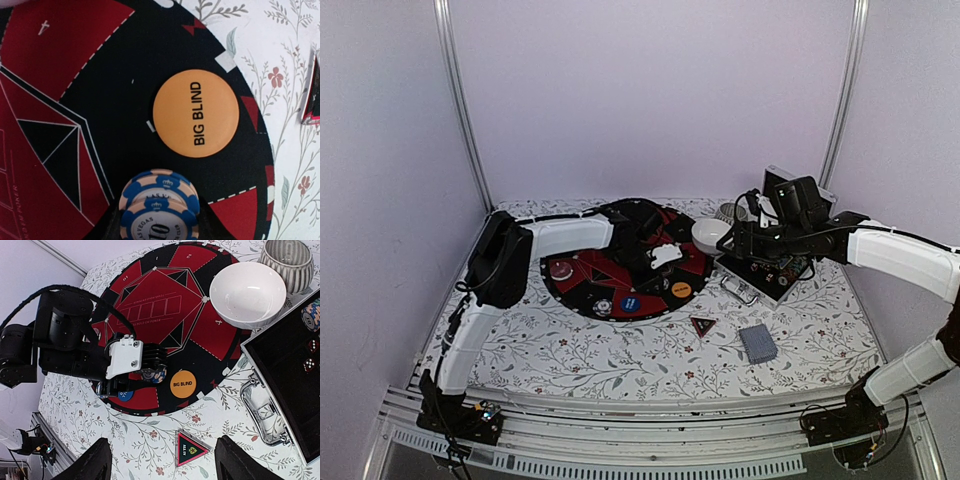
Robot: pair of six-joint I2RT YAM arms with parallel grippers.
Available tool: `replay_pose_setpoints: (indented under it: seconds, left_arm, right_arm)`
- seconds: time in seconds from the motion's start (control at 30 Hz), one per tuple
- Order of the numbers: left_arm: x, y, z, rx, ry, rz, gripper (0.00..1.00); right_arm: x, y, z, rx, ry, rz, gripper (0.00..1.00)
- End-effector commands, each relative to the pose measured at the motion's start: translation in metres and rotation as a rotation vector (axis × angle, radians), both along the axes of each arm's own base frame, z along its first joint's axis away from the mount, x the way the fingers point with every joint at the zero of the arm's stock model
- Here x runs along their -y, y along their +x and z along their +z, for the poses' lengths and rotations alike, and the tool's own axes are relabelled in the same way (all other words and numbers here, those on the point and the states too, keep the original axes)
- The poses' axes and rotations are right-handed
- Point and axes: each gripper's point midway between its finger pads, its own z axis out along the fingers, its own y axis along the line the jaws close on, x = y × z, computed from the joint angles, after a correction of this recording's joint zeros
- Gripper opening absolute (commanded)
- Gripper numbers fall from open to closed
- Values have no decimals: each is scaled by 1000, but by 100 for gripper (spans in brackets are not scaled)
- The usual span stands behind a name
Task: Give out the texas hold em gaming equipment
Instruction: Place the poker chips pile at the big blind area.
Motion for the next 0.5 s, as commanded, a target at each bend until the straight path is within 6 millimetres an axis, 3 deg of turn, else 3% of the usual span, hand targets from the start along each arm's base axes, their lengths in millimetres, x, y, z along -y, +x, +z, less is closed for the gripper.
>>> replay_pose_setpoints:
  seconds: [0.0,0.1,0.3,0.47]
  left_arm:
    - [-8,-5,-17,-37,51,-62,37]
    - [-10,-2,-21,-32,65,-52,41]
    - [-9,-2,-19,-30,58,-52,63]
    - [-3,0,-5,-18,21,-49,68]
  right_arm:
    - [5,0,13,38,-10,-8,72]
    - [5,0,12,34,-12,-8,72]
    - [5,1,9,32,-19,-5,72]
    - [4,2,11,36,-18,-2,72]
